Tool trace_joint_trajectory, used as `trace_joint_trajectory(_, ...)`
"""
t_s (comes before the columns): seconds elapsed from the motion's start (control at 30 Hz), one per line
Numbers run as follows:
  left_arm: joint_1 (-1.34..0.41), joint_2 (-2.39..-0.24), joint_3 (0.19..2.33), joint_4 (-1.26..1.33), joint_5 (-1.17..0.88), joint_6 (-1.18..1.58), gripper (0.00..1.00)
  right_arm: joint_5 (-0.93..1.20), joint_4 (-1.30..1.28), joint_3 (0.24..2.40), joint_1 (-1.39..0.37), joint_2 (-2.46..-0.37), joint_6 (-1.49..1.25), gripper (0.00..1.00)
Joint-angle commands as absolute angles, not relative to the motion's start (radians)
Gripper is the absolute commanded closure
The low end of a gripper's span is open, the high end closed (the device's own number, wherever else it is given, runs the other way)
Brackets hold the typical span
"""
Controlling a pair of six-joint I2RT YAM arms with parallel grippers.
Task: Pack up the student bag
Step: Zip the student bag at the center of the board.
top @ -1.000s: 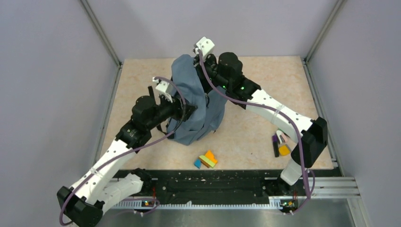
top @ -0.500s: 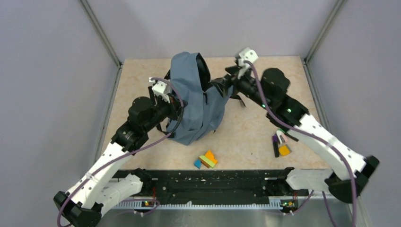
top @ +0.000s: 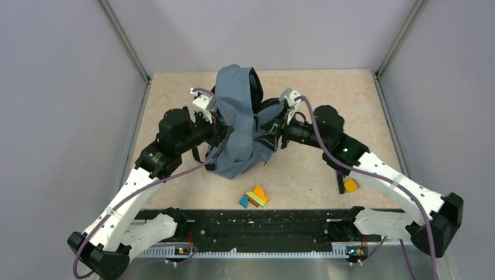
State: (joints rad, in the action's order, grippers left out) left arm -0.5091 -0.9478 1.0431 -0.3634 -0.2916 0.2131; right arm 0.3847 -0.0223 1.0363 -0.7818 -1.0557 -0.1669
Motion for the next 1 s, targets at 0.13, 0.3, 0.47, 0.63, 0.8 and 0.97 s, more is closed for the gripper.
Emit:
trace_joint_trajectory(0.13,-0.487,-0.839,0.975,-0.272,-0.292,0.179,1.0,0.375,0.04,1.071,-0.76,-1.201,-0.314,0.48)
trace_joint_trajectory(0.3,-0.482,-0.83,0.968,-0.278,-0.287,0.174,1.0,0.389,0.087,1.043,-0.711,-1.211,-0.371,0.5)
trace_joint_trajectory(0.47,-0.474,-0.836,0.966,-0.276,-0.301,0.18,1.0,0.423,0.107,1.06,-0.709,-1.245,-0.346,0.52)
trace_joint_trajectory(0.63,-0.471,-0.851,0.968,-0.276,-0.32,0.184,1.0,0.481,0.105,1.088,-0.709,-1.273,-0.313,0.56)
trace_joint_trajectory(0.8,-0.464,-0.853,0.968,-0.273,-0.324,0.186,1.0,0.497,0.122,1.107,-0.709,-1.299,-0.294,0.61)
trace_joint_trajectory(0.97,-0.462,-0.856,0.968,-0.273,-0.333,0.186,1.0,0.511,0.15,1.122,-0.709,-1.324,-0.284,0.7)
